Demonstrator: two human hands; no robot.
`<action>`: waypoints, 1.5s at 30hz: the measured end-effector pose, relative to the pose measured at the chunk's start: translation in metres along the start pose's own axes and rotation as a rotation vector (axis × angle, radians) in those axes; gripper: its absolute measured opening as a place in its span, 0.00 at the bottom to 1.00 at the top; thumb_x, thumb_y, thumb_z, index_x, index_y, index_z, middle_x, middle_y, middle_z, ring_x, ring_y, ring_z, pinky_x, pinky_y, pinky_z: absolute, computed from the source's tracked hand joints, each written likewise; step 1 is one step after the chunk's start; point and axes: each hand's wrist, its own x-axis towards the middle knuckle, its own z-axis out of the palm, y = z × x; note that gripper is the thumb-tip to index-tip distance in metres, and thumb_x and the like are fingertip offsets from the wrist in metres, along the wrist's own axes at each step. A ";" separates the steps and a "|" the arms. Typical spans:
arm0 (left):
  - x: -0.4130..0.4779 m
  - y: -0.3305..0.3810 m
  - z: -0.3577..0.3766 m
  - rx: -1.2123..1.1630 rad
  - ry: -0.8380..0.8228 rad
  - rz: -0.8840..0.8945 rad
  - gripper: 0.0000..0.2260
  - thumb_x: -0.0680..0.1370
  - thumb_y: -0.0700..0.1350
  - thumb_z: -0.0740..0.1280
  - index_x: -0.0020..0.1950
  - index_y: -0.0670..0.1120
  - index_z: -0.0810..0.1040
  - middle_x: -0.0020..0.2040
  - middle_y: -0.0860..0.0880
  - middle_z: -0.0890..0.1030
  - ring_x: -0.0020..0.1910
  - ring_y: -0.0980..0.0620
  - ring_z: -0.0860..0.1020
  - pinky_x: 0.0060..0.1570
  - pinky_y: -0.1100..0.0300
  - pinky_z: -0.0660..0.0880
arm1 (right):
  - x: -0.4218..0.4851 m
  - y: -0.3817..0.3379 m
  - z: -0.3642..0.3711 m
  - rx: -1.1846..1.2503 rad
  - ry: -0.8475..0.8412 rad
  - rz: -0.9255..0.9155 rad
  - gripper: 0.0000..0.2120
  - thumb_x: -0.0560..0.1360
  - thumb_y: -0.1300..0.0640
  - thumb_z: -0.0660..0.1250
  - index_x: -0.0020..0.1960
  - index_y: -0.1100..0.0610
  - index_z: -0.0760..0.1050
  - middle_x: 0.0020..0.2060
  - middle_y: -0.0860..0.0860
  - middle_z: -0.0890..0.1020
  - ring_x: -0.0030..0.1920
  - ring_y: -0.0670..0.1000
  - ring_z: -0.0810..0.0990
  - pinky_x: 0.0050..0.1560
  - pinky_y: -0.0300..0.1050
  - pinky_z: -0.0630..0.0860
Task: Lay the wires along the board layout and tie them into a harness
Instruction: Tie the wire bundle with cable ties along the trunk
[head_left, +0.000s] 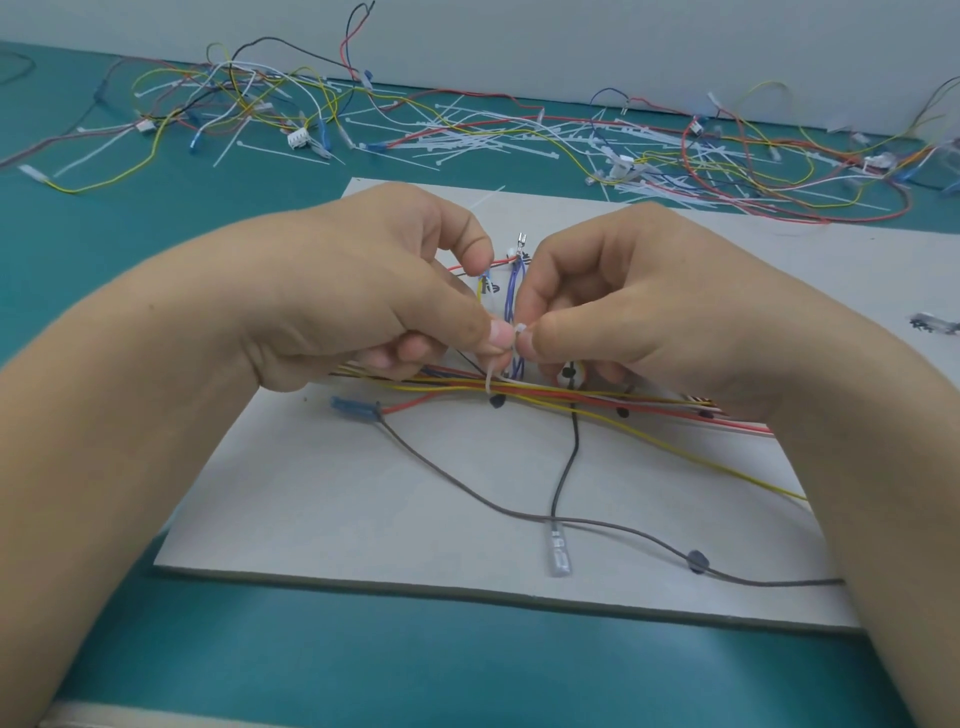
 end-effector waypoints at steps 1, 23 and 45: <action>0.000 0.000 0.000 -0.007 -0.004 0.001 0.16 0.72 0.35 0.75 0.47 0.47 0.69 0.42 0.35 0.83 0.18 0.57 0.64 0.18 0.71 0.60 | 0.000 0.000 0.000 0.001 0.001 0.000 0.06 0.72 0.66 0.73 0.38 0.57 0.81 0.26 0.50 0.80 0.22 0.45 0.70 0.22 0.35 0.65; 0.003 -0.002 -0.001 -0.069 -0.041 -0.003 0.22 0.62 0.38 0.78 0.46 0.47 0.68 0.44 0.32 0.79 0.18 0.56 0.64 0.17 0.69 0.61 | 0.000 0.000 0.001 -0.140 -0.010 -0.087 0.04 0.71 0.63 0.73 0.39 0.57 0.82 0.26 0.50 0.80 0.23 0.44 0.71 0.25 0.35 0.67; 0.000 0.000 0.001 -0.039 -0.043 -0.006 0.18 0.68 0.35 0.75 0.45 0.47 0.67 0.38 0.37 0.82 0.17 0.57 0.64 0.17 0.70 0.61 | -0.001 0.001 -0.002 -0.142 -0.008 -0.082 0.04 0.72 0.64 0.73 0.40 0.58 0.82 0.27 0.51 0.81 0.24 0.44 0.73 0.26 0.36 0.70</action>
